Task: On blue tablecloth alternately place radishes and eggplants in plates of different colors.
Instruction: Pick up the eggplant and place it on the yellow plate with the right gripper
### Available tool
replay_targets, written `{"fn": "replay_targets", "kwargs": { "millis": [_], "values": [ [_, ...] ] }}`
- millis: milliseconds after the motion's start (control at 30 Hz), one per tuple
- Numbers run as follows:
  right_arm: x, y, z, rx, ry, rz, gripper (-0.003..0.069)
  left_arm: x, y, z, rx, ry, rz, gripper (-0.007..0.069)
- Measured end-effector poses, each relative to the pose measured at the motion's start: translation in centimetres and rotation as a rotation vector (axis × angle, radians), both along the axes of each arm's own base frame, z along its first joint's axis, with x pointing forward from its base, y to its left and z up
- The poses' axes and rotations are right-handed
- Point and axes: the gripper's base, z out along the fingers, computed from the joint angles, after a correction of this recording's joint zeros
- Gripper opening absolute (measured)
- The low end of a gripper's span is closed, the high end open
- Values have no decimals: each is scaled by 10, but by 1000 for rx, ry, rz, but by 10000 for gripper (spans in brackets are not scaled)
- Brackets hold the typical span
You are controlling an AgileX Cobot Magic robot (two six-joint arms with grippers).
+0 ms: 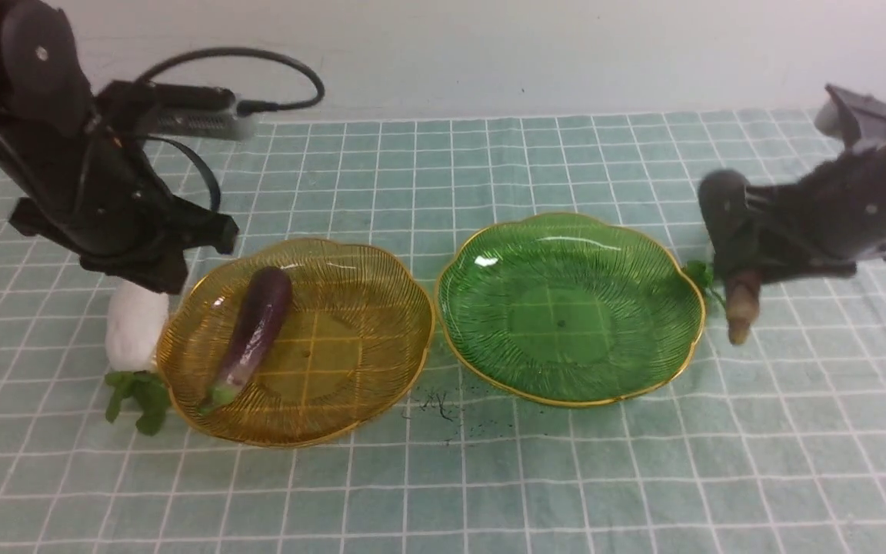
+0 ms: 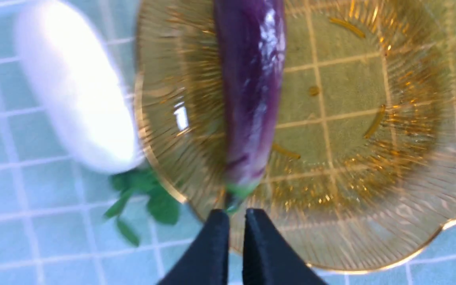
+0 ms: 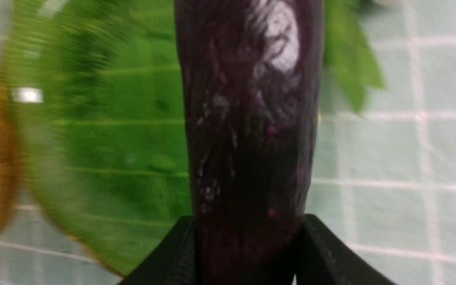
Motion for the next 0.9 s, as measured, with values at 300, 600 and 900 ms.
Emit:
{"fn": "replay_targets", "kwargs": {
  "millis": [300,600,900],
  "values": [
    [12,162,3,166,-165,316,288,-32,75,11,-119,-18,277,2],
    [43,249,-55,204,-94,398,314,-23,82,-25,-211,77,268,2],
    [48,253,-51,120,-28,514,624,-5,86,-45,-207,58,282,134]
  ]
}}
